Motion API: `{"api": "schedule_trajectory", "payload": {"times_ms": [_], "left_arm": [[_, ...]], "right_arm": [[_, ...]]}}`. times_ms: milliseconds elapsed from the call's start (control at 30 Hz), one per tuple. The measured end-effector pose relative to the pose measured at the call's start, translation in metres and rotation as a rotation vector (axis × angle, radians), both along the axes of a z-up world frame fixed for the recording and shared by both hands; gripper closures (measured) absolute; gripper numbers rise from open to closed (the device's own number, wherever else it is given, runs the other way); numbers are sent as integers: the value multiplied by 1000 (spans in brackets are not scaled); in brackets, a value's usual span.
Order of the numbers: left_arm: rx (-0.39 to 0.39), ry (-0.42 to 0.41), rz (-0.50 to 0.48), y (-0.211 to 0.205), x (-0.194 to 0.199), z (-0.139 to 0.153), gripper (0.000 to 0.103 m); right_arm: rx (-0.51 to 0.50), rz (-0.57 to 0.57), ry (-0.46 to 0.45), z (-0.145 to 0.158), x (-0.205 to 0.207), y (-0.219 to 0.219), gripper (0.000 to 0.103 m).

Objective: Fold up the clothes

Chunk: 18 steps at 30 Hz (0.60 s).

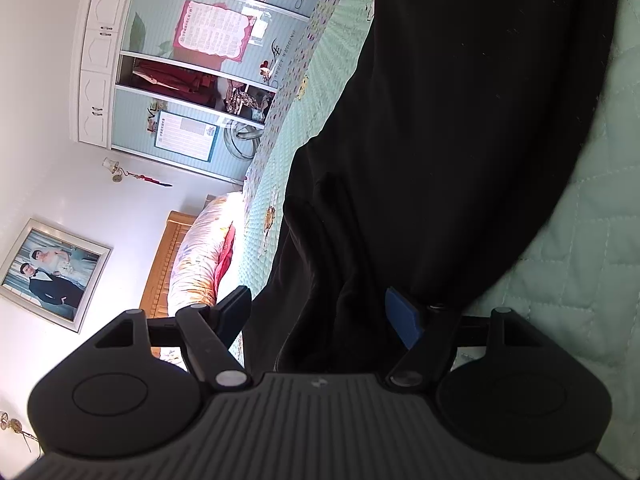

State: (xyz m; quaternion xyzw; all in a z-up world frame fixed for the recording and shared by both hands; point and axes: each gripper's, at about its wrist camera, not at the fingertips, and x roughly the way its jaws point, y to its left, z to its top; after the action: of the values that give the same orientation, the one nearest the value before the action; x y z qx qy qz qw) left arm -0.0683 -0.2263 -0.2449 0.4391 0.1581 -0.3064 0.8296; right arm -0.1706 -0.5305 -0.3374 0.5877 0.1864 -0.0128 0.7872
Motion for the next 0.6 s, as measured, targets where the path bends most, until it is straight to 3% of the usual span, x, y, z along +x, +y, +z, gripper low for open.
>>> {"api": "schedule_trajectory", "payload": {"times_ms": [200, 333, 400, 500, 600], "left_arm": [[105, -45, 2, -6, 4, -4, 16], [172, -118, -40, -22, -4, -7, 16], [200, -158, -35, -26, 1, -13, 10], [220, -179, 68, -12, 17, -19, 6], [155, -133, 236, 24, 33, -14, 0]], "right_arm": [[3, 0, -2, 0, -3, 0, 29], [1, 0, -2, 0, -3, 2, 29], [4, 0, -1, 0, -4, 2, 29], [3, 7, 1, 0, -3, 1, 29], [-22, 45, 26, 2, 0, 1, 32]]}}
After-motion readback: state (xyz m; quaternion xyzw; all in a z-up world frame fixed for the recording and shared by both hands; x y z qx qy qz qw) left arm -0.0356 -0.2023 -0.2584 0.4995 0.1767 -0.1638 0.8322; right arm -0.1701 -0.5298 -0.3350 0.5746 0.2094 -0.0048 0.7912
